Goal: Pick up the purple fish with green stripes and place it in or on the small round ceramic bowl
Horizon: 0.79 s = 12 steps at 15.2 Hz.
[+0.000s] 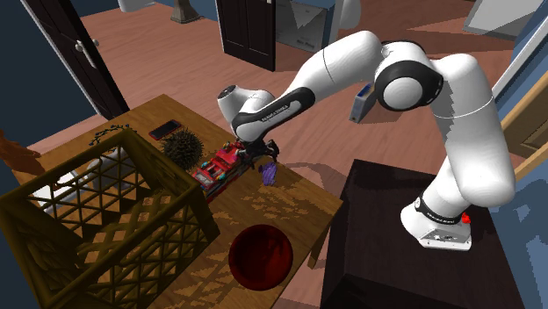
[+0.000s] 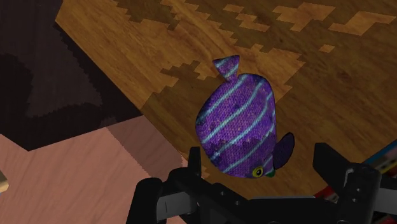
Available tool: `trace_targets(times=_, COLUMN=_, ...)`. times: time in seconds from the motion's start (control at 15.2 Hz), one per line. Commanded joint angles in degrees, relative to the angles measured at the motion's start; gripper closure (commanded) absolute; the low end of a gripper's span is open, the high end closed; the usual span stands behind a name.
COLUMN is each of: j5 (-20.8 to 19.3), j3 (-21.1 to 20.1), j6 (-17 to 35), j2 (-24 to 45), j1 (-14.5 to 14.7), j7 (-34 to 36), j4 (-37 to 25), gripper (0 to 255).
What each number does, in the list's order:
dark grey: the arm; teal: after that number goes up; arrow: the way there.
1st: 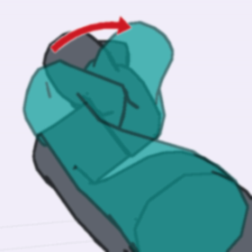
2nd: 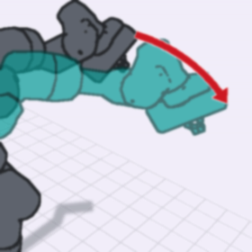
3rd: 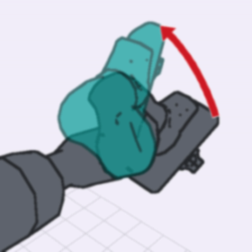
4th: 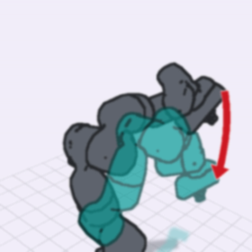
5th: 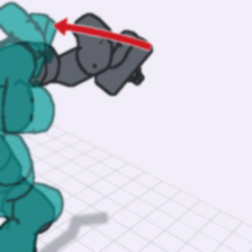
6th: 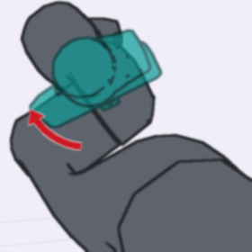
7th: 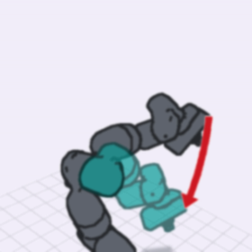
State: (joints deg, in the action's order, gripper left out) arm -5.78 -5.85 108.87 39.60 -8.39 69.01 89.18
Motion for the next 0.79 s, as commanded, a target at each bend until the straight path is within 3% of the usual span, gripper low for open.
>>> trace_targets(times=0.0, j5=-0.2, j3=0.5, j6=0.8, j2=2.9, j1=-0.4, j7=-0.1, j4=0.1, gripper=0)
trace_targets(times=0.26, j5=-0.2, j3=0.6, j6=0.8, j2=2.9, j1=-0.4, j7=-0.1, j4=0.1, gripper=0)
trace_targets(times=0.33, j5=-0.2, j3=0.5, j6=0.8, j2=2.9, j1=-0.3, j7=0.0, j4=0.2, gripper=255)
trace_targets(times=0.73, j5=-0.2, j3=0.5, j6=0.7, j2=2.7, j1=-0.1, j7=0.3, j4=0.2, gripper=255)
